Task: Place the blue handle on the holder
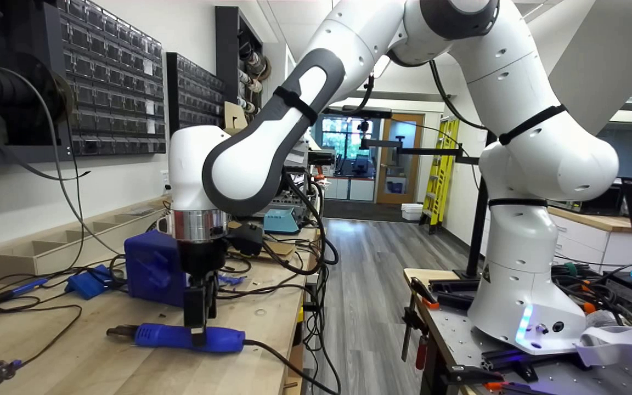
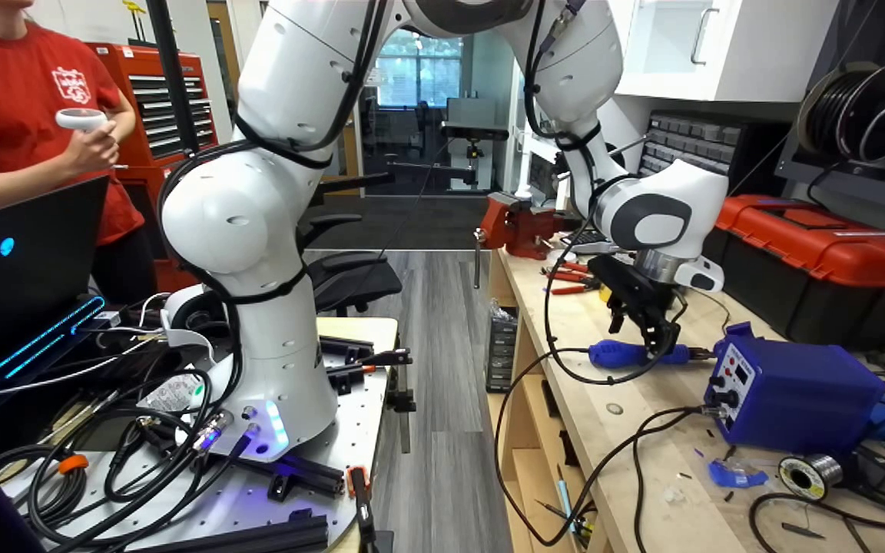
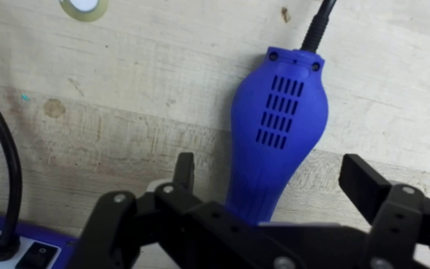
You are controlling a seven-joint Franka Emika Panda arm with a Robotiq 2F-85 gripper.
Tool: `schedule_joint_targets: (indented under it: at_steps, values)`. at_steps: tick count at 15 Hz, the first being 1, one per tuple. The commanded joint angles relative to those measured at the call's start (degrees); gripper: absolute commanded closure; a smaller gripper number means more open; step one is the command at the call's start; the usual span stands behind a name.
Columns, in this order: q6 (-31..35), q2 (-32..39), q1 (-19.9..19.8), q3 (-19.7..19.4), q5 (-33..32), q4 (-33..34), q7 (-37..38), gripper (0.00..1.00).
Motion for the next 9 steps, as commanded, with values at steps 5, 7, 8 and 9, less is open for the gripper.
schedule_joint_targets:
  at_steps: [5, 7, 8, 9]
  values:
    - [0.92, 1.80, -0.16, -0.45, -0.72, 1.23, 1.22, 0.00]
    - [0.97, 2.37, 0.01, -0.63, -0.84, 1.70, 1.55, 0.00]
    - [0.92, 2.72, 0.07, -0.68, -0.88, 2.03, 1.68, 0.00]
    - [0.91, 3.29, 0.21, -0.72, -0.90, 2.56, 1.91, 0.00]
